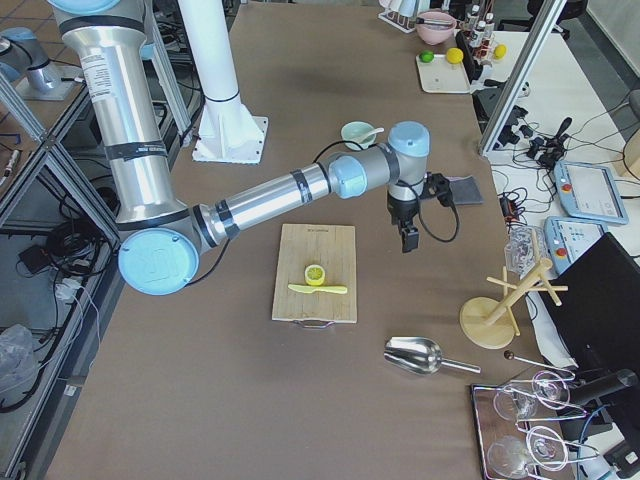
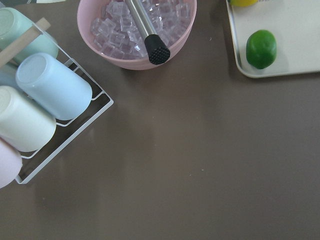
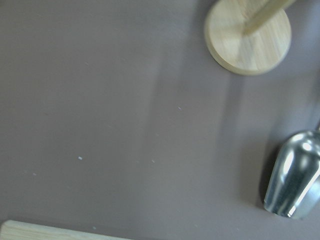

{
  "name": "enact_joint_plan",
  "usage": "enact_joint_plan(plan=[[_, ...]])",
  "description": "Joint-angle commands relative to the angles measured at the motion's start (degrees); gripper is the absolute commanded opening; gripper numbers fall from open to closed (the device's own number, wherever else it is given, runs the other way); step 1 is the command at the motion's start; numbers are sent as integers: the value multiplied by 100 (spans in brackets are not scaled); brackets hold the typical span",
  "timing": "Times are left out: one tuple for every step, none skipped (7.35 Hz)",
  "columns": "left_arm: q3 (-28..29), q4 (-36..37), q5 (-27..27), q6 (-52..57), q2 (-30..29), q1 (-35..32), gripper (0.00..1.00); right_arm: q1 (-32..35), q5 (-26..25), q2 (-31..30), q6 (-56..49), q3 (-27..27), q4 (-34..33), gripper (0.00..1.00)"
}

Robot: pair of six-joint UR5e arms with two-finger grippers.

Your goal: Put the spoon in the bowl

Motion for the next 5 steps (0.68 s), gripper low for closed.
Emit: enact_joint_plan(plan=[[221,35,-4,211,77,-214,98,601,916,-499,-349,-527,11,100],[223,35,-4,-33,77,-214,98,689,886,-692,-349,-529,11,100],[214,26,-222,-70,129,-214,98,864,859,-789,-358,-538,20,100],[223,26,-294,-79,147,-222,98,962,859,-808,-358,-530,20,100],[223,26,-303,-79,156,-222,98,972,859,-816,-358,-521,20,100]])
